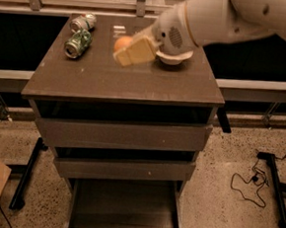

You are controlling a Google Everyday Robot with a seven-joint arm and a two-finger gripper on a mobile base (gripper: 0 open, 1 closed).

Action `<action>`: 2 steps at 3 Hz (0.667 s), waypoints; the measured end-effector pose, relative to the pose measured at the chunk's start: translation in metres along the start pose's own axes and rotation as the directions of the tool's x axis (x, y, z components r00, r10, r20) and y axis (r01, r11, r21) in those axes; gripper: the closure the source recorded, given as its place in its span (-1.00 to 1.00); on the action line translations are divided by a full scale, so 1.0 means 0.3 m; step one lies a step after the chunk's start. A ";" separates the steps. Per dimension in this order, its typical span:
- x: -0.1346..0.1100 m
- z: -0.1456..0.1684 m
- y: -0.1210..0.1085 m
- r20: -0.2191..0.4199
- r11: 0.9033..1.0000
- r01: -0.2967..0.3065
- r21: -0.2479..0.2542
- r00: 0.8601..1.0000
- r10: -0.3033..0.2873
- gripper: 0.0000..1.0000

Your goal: Place orange into bottom drawer

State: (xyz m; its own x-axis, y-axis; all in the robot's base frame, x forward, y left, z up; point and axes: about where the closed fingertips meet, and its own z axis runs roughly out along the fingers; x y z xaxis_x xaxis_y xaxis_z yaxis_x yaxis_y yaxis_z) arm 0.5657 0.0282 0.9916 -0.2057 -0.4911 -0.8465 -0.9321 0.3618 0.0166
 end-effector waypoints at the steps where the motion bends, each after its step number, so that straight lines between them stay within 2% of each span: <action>1: 0.180 -0.033 0.053 -0.029 0.994 -0.107 -0.009 0.994 0.107 1.00; 2: 0.186 -0.035 0.054 -0.031 0.994 -0.109 -0.007 0.994 0.109 1.00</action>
Offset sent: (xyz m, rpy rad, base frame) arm -0.0284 -0.0249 -0.0366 0.0131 0.0961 -0.0416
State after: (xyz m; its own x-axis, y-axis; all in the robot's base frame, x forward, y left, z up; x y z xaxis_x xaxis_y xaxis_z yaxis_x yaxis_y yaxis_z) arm 0.5360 -0.0017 0.9503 -0.3149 -0.4733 -0.8227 -0.9064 0.4071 0.1127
